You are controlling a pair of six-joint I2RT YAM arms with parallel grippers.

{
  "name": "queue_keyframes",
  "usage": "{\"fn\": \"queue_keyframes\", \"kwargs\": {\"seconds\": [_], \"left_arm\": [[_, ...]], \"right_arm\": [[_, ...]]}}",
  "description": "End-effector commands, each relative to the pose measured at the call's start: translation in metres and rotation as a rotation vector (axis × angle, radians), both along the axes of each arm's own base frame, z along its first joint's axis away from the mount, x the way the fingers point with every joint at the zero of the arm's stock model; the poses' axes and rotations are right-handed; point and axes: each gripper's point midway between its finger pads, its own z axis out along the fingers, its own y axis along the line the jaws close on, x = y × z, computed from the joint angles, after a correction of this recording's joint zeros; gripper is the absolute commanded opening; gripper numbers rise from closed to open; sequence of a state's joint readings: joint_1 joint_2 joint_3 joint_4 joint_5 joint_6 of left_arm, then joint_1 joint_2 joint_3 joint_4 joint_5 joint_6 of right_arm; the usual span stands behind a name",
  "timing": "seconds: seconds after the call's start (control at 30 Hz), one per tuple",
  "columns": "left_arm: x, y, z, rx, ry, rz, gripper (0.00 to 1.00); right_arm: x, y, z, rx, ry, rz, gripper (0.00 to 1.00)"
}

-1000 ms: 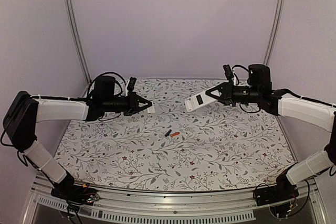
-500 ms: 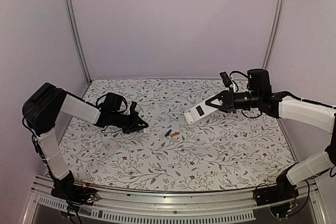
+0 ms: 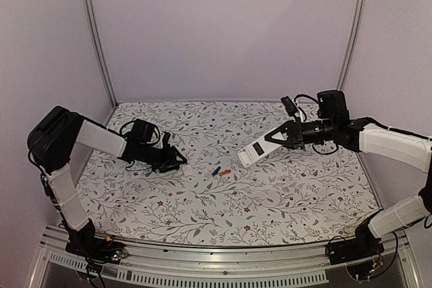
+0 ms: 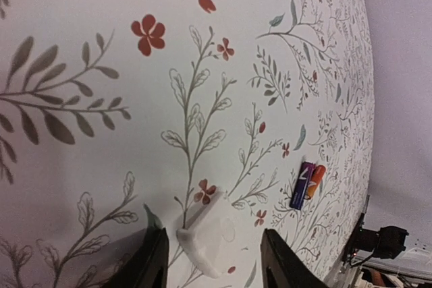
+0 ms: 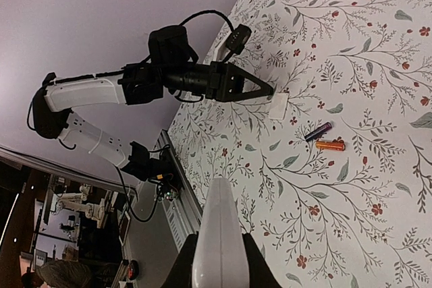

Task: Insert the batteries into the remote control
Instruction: Place the battery cover at the center of the board, then pass from the right arm to the left

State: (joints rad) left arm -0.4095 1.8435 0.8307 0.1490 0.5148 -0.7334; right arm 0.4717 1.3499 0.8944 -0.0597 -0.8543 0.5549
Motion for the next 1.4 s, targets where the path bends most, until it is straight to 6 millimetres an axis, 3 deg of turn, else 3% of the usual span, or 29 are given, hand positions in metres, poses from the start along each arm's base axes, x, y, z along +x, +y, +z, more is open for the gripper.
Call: {"fn": "queue_keyframes", "kwargs": {"seconds": [0.0, 0.1, 0.2, 0.3, 0.37, 0.5, 0.73, 0.9, 1.17, 1.3, 1.37], "left_arm": [[0.001, 0.029, 0.002, 0.128, -0.027, 0.046, 0.62], [0.006, 0.032, 0.029, 0.146, -0.127, 0.037, 0.69], [0.004, 0.021, 0.076, 0.131, -0.282, -0.026, 0.70], [-0.016, -0.013, 0.126, 0.045, -0.436, -0.158, 0.69], [-0.040, -0.046, 0.154, -0.030, -0.511, -0.290, 0.68], [-0.086, -0.098, 0.188, -0.154, -0.551, -0.526, 0.68], [-0.156, -0.148, 0.213, -0.300, -0.519, -0.810, 0.68], [-0.182, -0.162, 0.218, -0.317, -0.520, -0.899, 0.65], [-0.186, -0.173, 0.214, -0.330, -0.496, -0.917, 0.54], [-0.168, -0.169, 0.212, -0.294, -0.530, -0.818, 0.57], [-0.160, -0.167, 0.223, -0.342, -0.576, -0.763, 0.59]], "right_arm": [[-0.010, -0.002, 0.004, 0.004, -0.014, 0.028, 0.00], [-0.013, -0.003, 0.004, -0.006, -0.002, 0.038, 0.00], [-0.020, -0.003, 0.001, -0.021, 0.013, 0.075, 0.00], [-0.028, -0.002, 0.002, -0.014, 0.014, 0.122, 0.00], [-0.034, 0.001, 0.006, -0.001, 0.011, 0.160, 0.00], [-0.052, 0.012, 0.019, 0.018, -0.026, 0.262, 0.00], [-0.076, 0.028, 0.039, -0.006, -0.139, 0.416, 0.00], [-0.083, 0.035, 0.045, -0.005, -0.163, 0.463, 0.00], [-0.087, 0.040, 0.042, -0.034, -0.190, 0.478, 0.00], [-0.076, 0.042, 0.048, -0.024, -0.243, 0.408, 0.00], [-0.071, 0.042, 0.059, 0.014, -0.280, 0.366, 0.00]]}}
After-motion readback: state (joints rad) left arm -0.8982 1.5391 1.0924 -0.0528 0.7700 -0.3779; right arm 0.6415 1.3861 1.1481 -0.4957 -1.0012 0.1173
